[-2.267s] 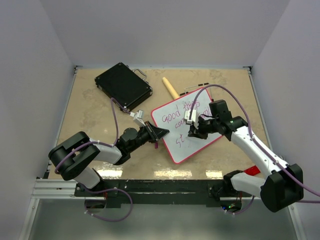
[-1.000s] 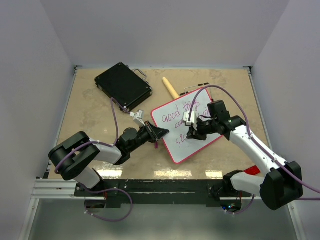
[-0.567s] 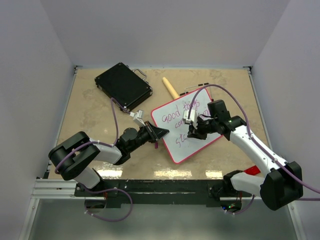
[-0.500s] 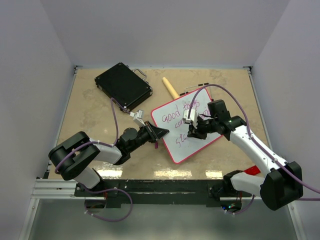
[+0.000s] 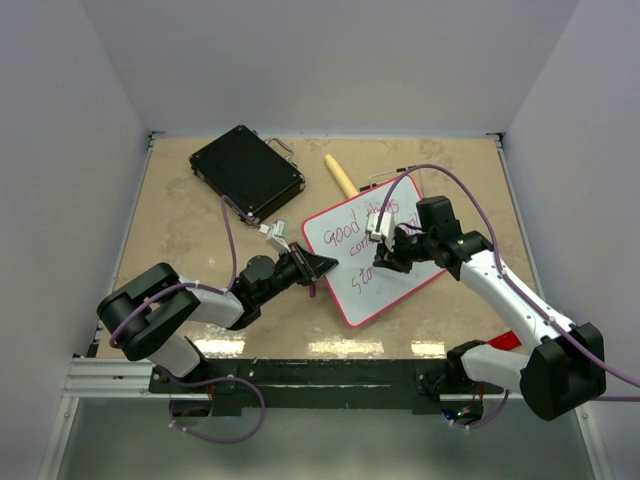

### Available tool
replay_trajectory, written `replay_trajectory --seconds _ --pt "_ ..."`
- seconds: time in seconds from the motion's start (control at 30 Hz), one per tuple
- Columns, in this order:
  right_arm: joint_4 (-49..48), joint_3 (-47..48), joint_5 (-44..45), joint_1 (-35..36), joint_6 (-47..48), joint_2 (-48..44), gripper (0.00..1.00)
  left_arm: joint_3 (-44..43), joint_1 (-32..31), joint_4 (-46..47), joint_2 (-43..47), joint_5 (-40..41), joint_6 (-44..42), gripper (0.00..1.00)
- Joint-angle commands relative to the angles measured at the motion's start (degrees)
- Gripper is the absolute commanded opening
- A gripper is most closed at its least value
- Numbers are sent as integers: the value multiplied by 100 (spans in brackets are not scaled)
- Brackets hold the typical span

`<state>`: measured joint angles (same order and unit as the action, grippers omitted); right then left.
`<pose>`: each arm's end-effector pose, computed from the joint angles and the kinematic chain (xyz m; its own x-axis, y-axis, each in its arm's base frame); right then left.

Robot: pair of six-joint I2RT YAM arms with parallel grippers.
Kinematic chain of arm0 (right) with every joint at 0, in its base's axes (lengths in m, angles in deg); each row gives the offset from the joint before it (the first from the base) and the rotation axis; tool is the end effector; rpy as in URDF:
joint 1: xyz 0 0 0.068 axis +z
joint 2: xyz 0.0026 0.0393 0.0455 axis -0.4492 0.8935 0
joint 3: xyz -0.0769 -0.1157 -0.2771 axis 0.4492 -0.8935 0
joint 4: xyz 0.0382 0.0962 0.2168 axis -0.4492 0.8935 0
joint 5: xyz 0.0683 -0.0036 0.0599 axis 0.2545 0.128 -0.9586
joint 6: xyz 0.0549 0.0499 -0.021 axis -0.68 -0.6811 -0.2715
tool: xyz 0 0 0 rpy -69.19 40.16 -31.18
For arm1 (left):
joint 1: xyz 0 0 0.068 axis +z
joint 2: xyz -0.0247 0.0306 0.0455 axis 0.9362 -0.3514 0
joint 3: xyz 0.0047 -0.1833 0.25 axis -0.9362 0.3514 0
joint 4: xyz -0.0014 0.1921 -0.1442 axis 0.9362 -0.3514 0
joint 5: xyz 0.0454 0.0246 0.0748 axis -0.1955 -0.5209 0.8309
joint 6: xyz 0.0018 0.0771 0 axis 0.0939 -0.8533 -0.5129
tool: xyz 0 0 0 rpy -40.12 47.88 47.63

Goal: Write a sentence on the whiteboard
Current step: Write on the whiteboard with the whiteboard marker without the cap.

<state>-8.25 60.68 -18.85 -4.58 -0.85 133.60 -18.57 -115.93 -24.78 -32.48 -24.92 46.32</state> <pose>0.1864 0.1179 0.2874 -0.0652 -0.6063 -0.7926 -0.9597 0.2557 -0.1167 0.1974 -0.2116 0.2206 -0.6898 -0.5548 -0.4651 0.3005 0.3650 -0.8812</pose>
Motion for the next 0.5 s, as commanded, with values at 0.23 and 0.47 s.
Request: replay_trajectory --seconds 0.23,0.47 --pt "566 36 54 22 588 10 0 -100 -8 746 38 -26 -232 0" --pt "769 -69 186 22 781 28 0 -100 -8 781 20 -18 -214 0"
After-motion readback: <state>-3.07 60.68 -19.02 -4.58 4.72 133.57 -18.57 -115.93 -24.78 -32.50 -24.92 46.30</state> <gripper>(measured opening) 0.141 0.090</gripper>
